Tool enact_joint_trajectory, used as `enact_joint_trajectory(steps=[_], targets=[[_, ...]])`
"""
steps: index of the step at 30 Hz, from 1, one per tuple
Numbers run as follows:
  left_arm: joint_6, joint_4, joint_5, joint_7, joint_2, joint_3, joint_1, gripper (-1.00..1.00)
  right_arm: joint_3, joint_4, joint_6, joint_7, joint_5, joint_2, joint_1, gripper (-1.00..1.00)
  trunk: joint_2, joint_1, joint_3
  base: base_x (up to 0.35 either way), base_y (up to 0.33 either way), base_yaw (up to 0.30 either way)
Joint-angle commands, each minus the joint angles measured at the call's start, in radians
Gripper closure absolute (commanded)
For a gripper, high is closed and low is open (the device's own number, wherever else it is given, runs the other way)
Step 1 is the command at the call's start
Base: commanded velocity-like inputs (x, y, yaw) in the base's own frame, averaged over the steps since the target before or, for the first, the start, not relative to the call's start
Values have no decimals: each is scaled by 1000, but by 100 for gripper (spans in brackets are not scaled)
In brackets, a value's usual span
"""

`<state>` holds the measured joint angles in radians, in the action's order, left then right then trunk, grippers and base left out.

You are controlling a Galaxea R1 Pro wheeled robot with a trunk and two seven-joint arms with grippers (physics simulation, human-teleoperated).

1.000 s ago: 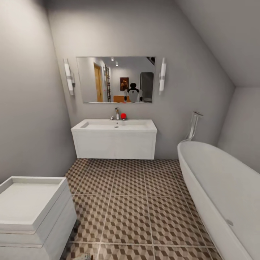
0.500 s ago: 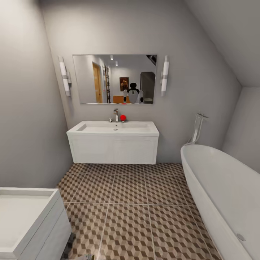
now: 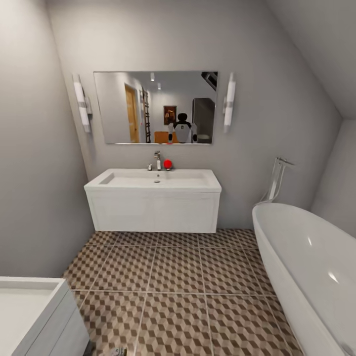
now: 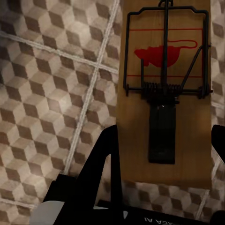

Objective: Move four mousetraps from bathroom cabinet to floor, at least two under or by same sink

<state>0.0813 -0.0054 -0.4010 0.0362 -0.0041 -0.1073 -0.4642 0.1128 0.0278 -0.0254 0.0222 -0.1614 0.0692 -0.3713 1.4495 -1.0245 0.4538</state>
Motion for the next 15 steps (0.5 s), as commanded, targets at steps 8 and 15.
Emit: enact_joint_trajectory(steps=[8, 15], targets=[[3, 0, -14, 4, 14, -9, -1, 100, 8, 3, -9, 1, -5, -5, -1, 100, 1, -1, 1, 321, 0, 0], [-6, -4, -6, 4, 18, -10, -1, 100, 10, 4, -7, 1, 4, -6, -1, 100, 1, -1, 1, 321, 0, 0]])
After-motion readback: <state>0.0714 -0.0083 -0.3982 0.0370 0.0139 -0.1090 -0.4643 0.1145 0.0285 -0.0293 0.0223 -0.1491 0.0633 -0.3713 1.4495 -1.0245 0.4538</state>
